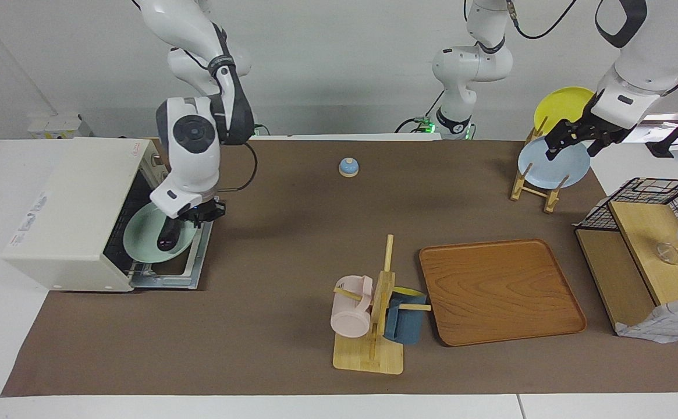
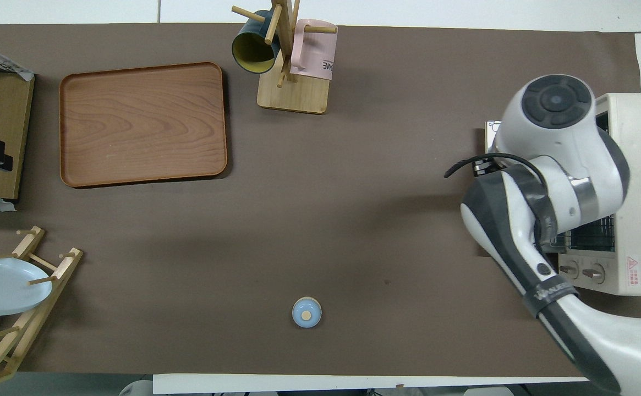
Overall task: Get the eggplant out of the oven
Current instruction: 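Reach into the oven and pull out the green plate with the right gripper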
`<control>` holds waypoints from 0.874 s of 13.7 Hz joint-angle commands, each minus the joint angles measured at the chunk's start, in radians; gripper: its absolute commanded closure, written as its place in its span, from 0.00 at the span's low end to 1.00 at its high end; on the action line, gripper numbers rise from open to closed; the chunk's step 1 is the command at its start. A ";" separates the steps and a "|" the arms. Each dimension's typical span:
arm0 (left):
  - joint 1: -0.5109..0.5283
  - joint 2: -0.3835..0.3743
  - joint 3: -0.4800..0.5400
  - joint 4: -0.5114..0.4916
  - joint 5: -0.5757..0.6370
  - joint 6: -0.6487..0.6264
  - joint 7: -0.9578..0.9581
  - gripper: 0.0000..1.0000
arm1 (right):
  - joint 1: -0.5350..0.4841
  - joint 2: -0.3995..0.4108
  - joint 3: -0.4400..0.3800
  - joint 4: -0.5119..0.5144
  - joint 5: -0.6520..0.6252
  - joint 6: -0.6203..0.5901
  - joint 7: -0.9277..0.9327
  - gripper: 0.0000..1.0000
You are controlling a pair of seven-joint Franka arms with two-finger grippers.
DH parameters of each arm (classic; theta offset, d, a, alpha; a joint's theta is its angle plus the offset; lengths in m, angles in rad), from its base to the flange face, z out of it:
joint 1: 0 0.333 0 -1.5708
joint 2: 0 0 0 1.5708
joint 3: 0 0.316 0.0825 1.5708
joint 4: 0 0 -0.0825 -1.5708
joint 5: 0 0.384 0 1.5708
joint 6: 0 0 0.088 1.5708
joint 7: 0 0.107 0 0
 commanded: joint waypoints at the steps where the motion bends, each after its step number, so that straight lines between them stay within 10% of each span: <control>1: 0.036 -0.021 -0.004 -0.015 0.006 -0.015 -0.001 0.00 | 0.152 0.174 0.000 0.261 0.074 -0.138 0.202 1.00; 6: 0.080 -0.050 -0.003 -0.076 0.006 0.003 -0.005 0.00 | 0.417 0.562 0.001 0.743 0.220 -0.123 0.636 1.00; 11: 0.054 -0.232 -0.015 -0.499 0.006 0.352 -0.007 0.00 | 0.501 0.649 0.001 0.732 0.211 0.009 0.742 0.97; 12: 0.032 -0.234 -0.016 -0.533 0.006 0.376 -0.004 0.00 | 0.497 0.647 0.001 0.723 0.223 0.023 0.746 0.84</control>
